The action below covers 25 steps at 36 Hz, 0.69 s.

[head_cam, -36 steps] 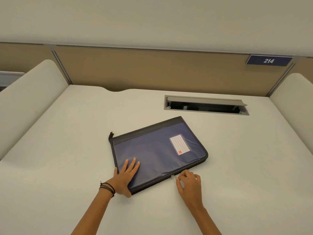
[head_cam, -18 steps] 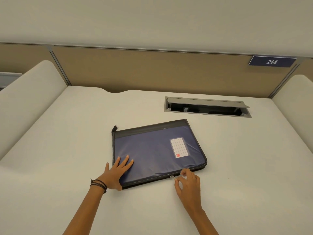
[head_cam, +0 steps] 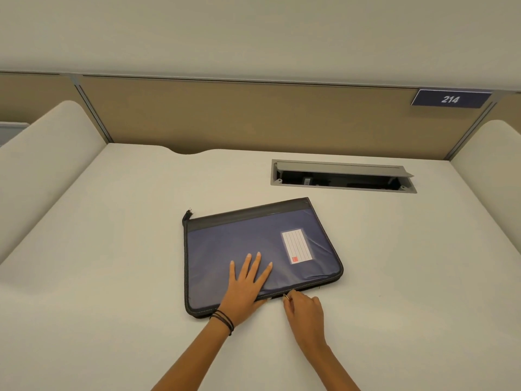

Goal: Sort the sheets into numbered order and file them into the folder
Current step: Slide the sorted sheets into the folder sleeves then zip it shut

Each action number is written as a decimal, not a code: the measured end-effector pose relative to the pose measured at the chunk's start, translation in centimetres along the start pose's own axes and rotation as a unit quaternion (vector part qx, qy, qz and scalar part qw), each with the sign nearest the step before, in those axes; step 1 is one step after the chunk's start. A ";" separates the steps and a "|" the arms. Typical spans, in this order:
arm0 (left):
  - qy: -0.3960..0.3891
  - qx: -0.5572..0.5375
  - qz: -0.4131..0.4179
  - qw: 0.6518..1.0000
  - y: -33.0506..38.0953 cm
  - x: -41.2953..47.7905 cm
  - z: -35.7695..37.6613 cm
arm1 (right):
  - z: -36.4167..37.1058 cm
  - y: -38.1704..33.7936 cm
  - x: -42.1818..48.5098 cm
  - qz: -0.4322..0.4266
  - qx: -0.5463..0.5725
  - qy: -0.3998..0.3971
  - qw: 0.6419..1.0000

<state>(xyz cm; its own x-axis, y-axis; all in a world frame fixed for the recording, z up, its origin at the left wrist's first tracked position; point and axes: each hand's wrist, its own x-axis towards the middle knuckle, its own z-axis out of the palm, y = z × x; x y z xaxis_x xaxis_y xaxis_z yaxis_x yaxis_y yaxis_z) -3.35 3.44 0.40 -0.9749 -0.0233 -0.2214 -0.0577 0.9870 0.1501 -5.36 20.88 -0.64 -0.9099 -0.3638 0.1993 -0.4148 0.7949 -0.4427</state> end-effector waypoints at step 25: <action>0.077 0.030 0.036 0.996 -1.9 -0.5 0.9 | -2.1 3.1 0.3 -0.017 -0.060 0.054 0.997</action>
<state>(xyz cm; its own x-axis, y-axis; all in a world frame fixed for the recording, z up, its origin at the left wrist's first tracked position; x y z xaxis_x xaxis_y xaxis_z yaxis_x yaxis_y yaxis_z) -2.55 1.68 -0.67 -0.9977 0.0279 -0.0620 0.0216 0.9946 0.1013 -6.92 24.23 -0.13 -0.8872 -0.3425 0.3091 -0.4375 0.8374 -0.3277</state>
